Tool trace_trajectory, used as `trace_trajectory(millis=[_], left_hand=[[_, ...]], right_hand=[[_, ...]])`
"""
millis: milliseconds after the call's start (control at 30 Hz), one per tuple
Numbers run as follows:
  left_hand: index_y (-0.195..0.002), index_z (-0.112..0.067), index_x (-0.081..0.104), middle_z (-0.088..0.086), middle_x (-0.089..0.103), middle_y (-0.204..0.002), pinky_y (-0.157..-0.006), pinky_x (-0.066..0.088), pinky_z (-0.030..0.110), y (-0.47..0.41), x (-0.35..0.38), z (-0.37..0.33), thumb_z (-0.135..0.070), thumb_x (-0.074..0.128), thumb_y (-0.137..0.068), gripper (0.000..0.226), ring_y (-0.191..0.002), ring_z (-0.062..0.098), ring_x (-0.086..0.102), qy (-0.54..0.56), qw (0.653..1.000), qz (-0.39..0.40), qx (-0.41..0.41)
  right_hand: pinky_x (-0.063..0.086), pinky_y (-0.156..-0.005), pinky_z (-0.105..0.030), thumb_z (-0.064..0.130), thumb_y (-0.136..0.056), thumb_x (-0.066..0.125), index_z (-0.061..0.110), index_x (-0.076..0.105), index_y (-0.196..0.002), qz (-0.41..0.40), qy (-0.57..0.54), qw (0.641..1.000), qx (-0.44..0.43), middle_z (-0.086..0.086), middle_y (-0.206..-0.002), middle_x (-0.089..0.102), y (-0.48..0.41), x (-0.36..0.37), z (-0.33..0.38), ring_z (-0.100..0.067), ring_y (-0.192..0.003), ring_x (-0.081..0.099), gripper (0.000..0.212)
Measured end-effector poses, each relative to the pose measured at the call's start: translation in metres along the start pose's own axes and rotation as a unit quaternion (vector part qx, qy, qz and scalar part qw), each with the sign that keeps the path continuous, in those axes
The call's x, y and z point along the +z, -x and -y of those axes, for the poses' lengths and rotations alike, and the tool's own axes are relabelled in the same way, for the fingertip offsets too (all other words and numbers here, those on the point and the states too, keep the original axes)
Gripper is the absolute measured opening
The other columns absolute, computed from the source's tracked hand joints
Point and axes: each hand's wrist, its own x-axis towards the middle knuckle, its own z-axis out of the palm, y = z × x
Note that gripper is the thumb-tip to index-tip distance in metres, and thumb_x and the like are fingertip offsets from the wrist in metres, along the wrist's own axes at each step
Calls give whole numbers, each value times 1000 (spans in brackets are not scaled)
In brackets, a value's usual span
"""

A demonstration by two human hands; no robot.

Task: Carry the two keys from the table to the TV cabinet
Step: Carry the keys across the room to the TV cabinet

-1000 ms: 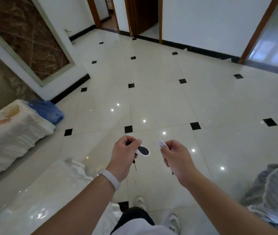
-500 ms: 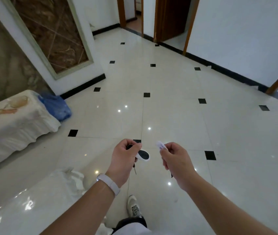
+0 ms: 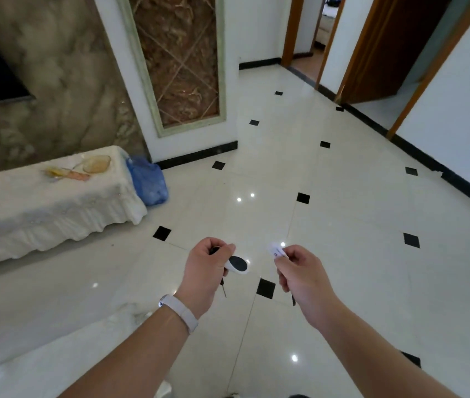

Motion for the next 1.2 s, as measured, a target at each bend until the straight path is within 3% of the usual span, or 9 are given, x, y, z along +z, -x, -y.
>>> trace_trajectory(millis=[200, 633, 1000, 1200], left_hand=[[-57, -31, 60, -6, 59, -54, -41, 38, 26, -69, -3, -19, -39, 72, -64, 15, -44, 14, 49, -8, 997, -77, -16], [-80, -6, 62, 7, 61, -64, -38, 37, 22, -218, 34, -94, -21, 70, -78, 18, -41, 12, 47, 8, 977, -213, -15], [-59, -29, 61, -3, 59, -55, -40, 37, 26, -295, -7, -120, -35, 70, -64, 12, -43, 11, 47, 49, 954, -294, -34], [-65, -21, 61, 2, 59, -59, -40, 38, 25, -352, -76, -118, -30, 71, -68, 13, -45, 12, 48, 84, 944, -316, -35]], right_hand=[[37, -48, -34, 15, -79, 55, 13, 62, -77, 52, 13, 999, -1, 2, -50, 55, -84, 24, 25, -16, -47, 46, 8], [30, -33, -16, 15, -82, 57, 10, 60, -78, 197, 31, 980, -23, -1, -54, 54, -286, 45, 106, -12, -42, 45, 7], [30, -33, -20, 29, -87, 63, 13, 60, -75, 270, 63, 960, -41, -2, -53, 54, -375, 120, 160, -16, -46, 46, 19], [33, -33, -17, 28, -86, 61, 12, 63, -81, 309, 117, 941, -69, 2, -54, 55, -407, 202, 181, -6, -42, 46, 17]])
